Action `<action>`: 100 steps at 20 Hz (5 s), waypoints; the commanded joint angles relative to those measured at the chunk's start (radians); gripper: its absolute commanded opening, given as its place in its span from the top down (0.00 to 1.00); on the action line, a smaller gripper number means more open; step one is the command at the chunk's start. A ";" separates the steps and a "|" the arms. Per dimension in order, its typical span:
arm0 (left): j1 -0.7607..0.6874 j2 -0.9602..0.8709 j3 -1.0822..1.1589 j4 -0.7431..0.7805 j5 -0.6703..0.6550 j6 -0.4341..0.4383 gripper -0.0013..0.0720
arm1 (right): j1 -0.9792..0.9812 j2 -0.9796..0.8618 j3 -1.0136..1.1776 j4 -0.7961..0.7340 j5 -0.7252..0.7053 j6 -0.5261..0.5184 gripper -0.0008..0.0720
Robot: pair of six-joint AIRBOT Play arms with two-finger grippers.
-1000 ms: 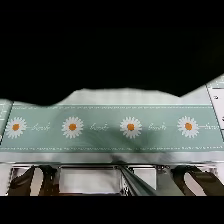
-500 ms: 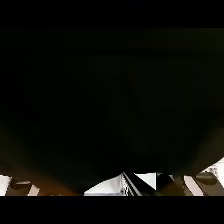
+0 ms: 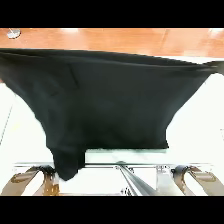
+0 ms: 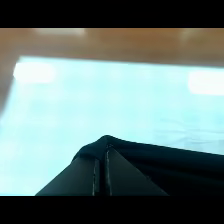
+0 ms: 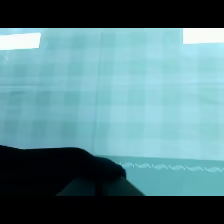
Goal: Fold the shirts.
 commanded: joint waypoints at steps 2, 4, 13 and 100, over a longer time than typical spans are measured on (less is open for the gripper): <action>-0.001 -0.269 -0.020 -0.138 0.123 -0.058 0.95 | -0.001 -0.282 -0.052 0.106 -0.298 -0.010 0.95; -0.002 -0.372 -0.020 -0.188 0.187 -0.084 0.95 | -0.001 -0.442 0.005 0.171 -0.364 -0.010 0.95; -0.002 -0.594 -0.020 -0.373 0.232 -0.113 0.95 | 0.000 -0.882 0.316 0.366 -0.271 -0.027 0.95; 0.096 -0.609 -0.276 -0.754 0.110 0.201 0.95 | -0.111 -0.702 -0.136 0.498 -0.331 -0.142 0.95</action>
